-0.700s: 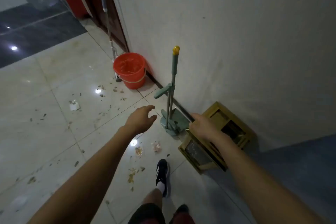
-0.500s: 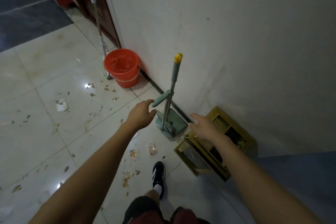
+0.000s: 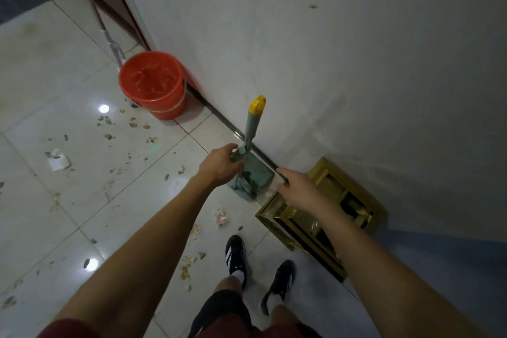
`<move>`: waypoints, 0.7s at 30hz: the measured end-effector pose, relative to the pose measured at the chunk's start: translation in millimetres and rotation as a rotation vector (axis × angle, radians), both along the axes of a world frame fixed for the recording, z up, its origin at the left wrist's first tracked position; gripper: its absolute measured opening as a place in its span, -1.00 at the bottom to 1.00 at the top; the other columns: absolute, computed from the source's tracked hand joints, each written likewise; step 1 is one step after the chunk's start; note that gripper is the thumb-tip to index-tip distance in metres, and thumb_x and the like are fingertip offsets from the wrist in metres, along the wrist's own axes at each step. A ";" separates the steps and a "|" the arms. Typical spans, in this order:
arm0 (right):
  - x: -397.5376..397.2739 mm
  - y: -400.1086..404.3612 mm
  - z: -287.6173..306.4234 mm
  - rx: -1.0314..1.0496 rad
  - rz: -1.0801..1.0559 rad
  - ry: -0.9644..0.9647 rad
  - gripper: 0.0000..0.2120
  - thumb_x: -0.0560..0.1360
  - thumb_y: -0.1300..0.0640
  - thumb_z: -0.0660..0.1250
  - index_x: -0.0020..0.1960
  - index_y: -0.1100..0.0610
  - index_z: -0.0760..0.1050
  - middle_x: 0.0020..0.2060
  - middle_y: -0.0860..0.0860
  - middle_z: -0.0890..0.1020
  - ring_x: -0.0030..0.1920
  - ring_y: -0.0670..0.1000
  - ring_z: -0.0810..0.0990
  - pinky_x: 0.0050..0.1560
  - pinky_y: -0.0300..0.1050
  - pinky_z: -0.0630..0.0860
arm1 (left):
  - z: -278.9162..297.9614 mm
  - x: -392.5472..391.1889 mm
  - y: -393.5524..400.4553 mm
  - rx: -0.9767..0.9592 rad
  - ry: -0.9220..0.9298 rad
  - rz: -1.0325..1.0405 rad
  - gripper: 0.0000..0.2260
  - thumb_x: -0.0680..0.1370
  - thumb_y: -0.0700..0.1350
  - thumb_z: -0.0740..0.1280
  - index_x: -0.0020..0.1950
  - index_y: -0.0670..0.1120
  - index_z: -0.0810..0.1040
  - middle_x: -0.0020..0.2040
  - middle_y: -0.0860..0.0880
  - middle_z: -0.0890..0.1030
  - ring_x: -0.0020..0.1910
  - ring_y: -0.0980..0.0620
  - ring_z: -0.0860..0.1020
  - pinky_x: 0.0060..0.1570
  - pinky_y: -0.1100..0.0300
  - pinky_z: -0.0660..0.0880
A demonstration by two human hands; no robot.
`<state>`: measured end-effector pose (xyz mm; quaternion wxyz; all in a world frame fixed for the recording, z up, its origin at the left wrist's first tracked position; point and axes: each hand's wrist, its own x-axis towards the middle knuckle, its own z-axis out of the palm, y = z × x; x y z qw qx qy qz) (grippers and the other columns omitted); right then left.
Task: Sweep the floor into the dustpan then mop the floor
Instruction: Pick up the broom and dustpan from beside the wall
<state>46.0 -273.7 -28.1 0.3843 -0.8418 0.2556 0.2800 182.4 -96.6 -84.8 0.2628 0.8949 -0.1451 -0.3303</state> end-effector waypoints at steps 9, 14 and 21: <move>-1.3 -6.6 -21.8 0.052 -0.005 0.081 -0.50 0.64 -0.01 0.23 0.55 0.06 0.27 0.42 0.13 0.45 0.36 0.12 0.46 0.36 0.05 0.44 | -33.9 9.9 -24.6 0.139 0.023 0.061 -0.84 0.59 0.06 0.32 0.08 0.01 0.54 -0.07 -0.04 0.59 -0.16 0.01 0.54 -0.10 0.01 0.55; -13.7 -6.8 -27.0 0.079 -0.024 0.071 -0.56 0.66 0.07 0.21 0.52 0.12 0.34 0.41 0.12 0.45 0.35 0.11 0.45 0.24 -0.16 0.38 | -45.6 -6.1 -16.0 0.175 0.054 0.092 -0.71 0.52 0.12 0.35 0.18 0.06 0.45 -0.05 -0.03 0.58 -0.09 -0.05 0.56 0.08 -0.15 0.55; -38.8 -5.5 -26.1 0.114 -0.025 0.068 -0.57 0.65 0.03 0.23 0.50 0.10 0.37 0.45 0.11 0.41 0.42 0.09 0.40 0.27 -0.16 0.35 | -41.3 -66.2 -0.6 0.139 0.029 0.175 -0.86 0.60 -0.01 0.30 0.07 -0.06 0.49 -0.12 -0.06 0.59 -0.21 0.00 0.58 -0.21 0.08 0.60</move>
